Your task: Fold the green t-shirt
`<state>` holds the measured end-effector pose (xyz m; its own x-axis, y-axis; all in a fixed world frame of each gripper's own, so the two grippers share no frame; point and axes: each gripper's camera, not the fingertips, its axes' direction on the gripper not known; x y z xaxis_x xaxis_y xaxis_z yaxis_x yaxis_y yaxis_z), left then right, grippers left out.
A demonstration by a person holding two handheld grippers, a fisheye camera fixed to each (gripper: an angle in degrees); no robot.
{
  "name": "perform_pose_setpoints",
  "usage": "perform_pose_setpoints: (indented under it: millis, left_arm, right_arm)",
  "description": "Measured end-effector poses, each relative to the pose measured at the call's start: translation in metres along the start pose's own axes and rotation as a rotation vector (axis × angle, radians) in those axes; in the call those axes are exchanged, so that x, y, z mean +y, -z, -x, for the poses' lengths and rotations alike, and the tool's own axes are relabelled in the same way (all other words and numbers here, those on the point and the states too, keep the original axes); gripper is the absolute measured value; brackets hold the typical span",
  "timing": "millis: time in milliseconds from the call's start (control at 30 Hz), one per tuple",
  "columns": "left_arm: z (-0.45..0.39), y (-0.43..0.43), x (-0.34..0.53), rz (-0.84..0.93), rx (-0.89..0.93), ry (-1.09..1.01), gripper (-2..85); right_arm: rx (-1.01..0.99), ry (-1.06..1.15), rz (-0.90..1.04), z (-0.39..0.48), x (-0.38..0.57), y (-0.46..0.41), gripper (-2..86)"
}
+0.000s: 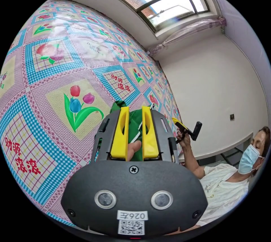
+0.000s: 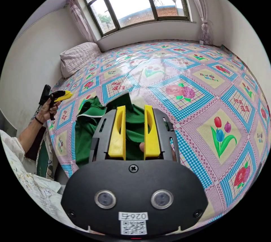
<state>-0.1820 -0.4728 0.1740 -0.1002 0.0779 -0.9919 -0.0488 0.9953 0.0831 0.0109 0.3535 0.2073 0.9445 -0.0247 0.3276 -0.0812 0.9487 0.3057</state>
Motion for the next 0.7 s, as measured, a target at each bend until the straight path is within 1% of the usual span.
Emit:
perform_pose_setpoints:
  millis: [100, 200, 300, 333, 367, 400, 433, 500, 533, 567, 600, 667, 700]
  left_arm:
    - [0.011, 0.016, 0.031, 0.045, -0.005, 0.004, 7.1]
    - [0.016, 0.018, 0.066, 0.112, 0.081, 0.015, 5.9]
    - [0.013, 0.000, 0.096, 0.201, 0.169, 0.030, 5.7]
    - [0.010, -0.012, 0.105, 0.235, 0.210, 0.035, 5.8]
    - [0.007, -0.026, 0.112, 0.267, 0.259, 0.041, 6.0]
    - [0.005, -0.033, 0.114, 0.285, 0.288, 0.044, 6.1]
    - [0.003, -0.046, 0.118, 0.316, 0.343, 0.052, 6.4]
    - [0.003, -0.065, 0.123, 0.355, 0.410, 0.081, 7.4]
    - [0.004, -0.076, 0.127, 0.385, 0.456, 0.105, 7.9]
    - [0.005, -0.086, 0.131, 0.414, 0.500, 0.127, 8.4]
    - [0.006, -0.091, 0.133, 0.424, 0.518, 0.137, 8.7]
    - [0.008, -0.107, 0.140, 0.455, 0.557, 0.160, 10.2]
    - [0.008, -0.111, 0.142, 0.464, 0.561, 0.162, 10.6]
  right_arm:
    - [0.018, -0.006, 0.061, -0.017, 0.027, 0.001, 8.1]
    - [0.017, -0.020, 0.102, -0.032, 0.045, 0.004, 8.8]
    - [0.056, 0.029, 0.124, -0.042, 0.041, 0.001, 8.9]
    - [0.078, 0.067, 0.144, -0.045, 0.035, -0.004, 6.5]
    - [0.105, 0.118, 0.203, -0.047, 0.029, -0.014, 1.8]
    - [0.114, 0.149, 0.260, -0.049, 0.026, -0.021, 1.0]
    - [0.142, 0.162, 0.368, -0.055, 0.023, -0.028, -0.5]
    - [0.135, 0.164, 0.333, -0.060, 0.022, 0.002, -1.3]
    - [0.091, 0.133, 0.294, -0.066, 0.024, 0.032, -1.4]
    - [-0.003, 0.070, 0.245, -0.076, 0.029, 0.065, -1.5]
    - [-0.066, 0.032, 0.217, -0.082, 0.032, 0.082, -1.5]
    - [-0.324, -0.130, 0.113, -0.115, 0.050, 0.136, -1.6]
    - [-0.377, -0.171, 0.095, -0.125, 0.055, 0.147, -1.6]
